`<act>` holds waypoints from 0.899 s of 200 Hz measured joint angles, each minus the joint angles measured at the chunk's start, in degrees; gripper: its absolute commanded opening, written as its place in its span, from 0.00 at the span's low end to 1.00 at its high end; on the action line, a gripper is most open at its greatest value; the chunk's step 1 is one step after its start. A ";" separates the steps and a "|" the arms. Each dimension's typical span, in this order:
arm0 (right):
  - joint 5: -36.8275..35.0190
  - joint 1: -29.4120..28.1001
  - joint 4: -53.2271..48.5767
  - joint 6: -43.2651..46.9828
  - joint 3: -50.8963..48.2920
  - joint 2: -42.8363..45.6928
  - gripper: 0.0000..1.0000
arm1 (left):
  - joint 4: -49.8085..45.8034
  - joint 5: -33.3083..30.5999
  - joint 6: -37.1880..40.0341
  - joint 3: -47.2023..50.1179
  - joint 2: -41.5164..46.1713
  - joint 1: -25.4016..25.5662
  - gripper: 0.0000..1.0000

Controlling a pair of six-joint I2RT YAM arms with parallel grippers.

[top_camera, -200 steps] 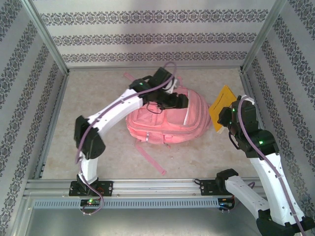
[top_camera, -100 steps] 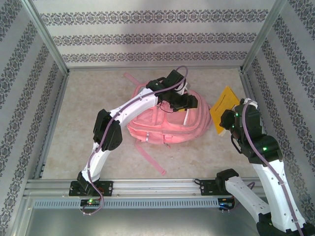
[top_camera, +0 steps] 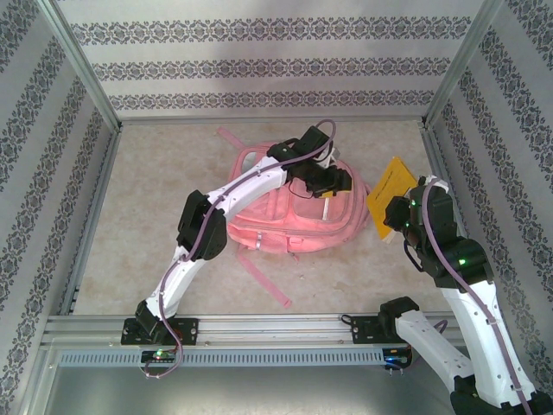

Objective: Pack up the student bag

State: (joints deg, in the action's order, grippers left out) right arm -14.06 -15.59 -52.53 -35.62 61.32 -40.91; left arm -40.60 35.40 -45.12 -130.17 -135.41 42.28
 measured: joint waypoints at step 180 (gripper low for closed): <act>2.32 0.07 -0.94 -1.42 -1.77 1.77 0.00 | -1.90 -2.69 2.69 2.93 5.49 -3.02 0.60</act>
State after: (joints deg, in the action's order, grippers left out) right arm -11.75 -15.53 -53.47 -37.04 59.55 -39.13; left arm -42.50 32.71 -42.44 -127.24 -129.93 39.27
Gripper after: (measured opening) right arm 0.182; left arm 0.593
